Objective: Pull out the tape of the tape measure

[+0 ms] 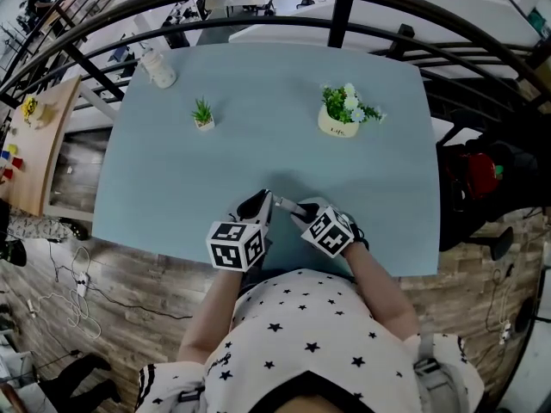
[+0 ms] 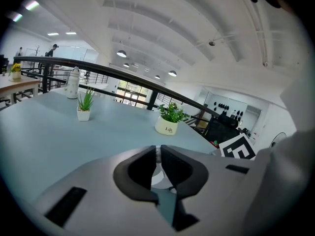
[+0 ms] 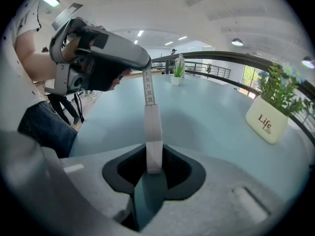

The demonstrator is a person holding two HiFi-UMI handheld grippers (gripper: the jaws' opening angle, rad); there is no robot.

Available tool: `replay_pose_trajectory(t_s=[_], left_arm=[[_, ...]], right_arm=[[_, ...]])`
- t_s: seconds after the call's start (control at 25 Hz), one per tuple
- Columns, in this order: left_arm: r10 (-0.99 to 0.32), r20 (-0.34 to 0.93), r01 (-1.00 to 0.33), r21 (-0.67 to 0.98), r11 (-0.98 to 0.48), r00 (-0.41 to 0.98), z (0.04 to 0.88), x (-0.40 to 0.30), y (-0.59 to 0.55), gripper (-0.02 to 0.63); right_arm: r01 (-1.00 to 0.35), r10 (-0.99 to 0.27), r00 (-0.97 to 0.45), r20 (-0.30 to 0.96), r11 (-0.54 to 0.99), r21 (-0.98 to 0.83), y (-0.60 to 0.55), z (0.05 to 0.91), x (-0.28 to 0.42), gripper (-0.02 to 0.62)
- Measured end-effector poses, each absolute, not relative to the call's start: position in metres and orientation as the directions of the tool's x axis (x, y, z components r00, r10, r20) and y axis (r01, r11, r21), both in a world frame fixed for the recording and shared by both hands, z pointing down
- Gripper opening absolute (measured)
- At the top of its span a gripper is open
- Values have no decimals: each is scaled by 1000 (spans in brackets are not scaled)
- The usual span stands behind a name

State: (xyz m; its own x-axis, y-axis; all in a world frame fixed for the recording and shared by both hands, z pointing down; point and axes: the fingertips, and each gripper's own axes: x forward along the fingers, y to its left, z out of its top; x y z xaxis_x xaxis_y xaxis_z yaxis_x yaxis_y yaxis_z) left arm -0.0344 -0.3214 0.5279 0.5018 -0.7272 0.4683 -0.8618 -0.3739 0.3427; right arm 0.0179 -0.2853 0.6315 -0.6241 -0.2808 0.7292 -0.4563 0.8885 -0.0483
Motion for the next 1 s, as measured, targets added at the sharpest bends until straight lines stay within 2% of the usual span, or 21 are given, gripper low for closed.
replay_pose_trajectory(t_s=[1.0], left_arm=[[-793,378,-873,309,-378,477,487,-43,-323,32]], right_arm=[[-457,-288,-623,727,888,-40,-286,633,17,95]])
